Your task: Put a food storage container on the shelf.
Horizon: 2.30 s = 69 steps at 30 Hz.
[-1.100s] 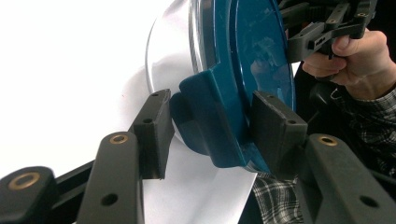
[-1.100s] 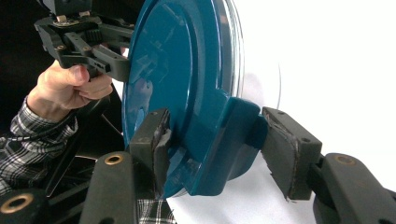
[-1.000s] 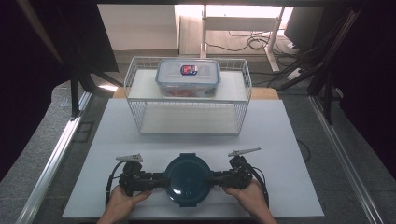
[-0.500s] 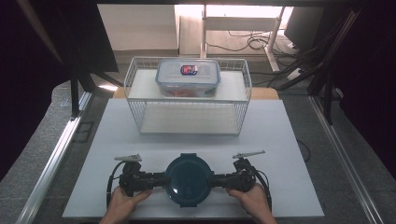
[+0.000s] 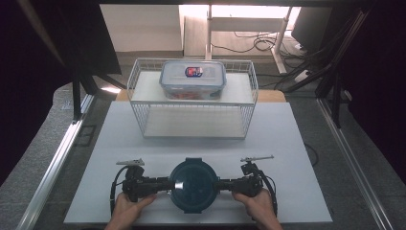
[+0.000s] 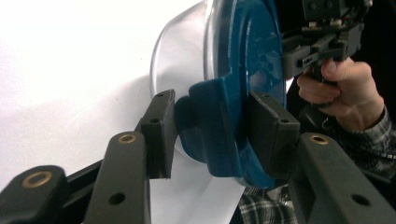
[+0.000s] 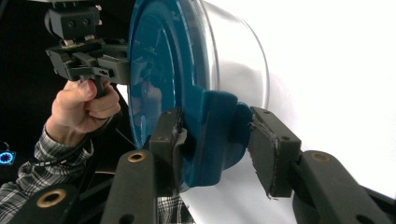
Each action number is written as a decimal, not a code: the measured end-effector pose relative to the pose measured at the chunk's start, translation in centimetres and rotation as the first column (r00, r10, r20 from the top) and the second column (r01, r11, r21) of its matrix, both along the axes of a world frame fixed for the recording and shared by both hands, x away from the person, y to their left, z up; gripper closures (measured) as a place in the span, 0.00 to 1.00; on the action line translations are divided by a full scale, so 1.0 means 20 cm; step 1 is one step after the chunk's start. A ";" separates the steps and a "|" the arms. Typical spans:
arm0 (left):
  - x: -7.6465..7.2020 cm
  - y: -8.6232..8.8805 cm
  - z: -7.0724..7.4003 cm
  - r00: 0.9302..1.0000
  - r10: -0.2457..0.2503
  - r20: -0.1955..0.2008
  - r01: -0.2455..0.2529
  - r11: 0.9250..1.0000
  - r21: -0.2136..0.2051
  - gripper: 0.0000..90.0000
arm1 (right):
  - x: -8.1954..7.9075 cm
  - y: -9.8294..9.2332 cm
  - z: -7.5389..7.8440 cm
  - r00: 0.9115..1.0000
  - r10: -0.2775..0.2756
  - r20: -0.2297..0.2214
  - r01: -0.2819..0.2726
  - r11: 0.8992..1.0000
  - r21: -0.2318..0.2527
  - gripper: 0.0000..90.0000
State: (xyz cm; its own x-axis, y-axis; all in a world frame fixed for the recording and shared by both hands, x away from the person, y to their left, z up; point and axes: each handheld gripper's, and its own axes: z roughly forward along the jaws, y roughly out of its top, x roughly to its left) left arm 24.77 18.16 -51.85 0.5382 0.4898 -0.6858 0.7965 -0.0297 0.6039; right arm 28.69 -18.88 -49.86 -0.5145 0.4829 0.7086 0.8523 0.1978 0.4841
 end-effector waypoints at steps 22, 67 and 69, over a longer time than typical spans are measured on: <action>0.11 -0.01 0.20 0.993 0.021 0.112 -0.023 1.000 0.009 0.64 | 0.05 0.01 0.21 0.974 -0.002 0.227 0.008 1.000 -0.023 0.63; 0.47 0.07 0.92 0.966 0.035 0.257 -0.048 0.998 0.044 0.64 | 0.43 0.10 0.88 0.911 -0.028 0.411 0.021 1.000 0.021 0.63; 0.49 0.08 0.95 0.964 0.037 0.262 -0.050 0.998 0.042 0.64 | 0.45 0.11 0.91 0.911 -0.035 0.412 0.025 0.999 0.029 0.63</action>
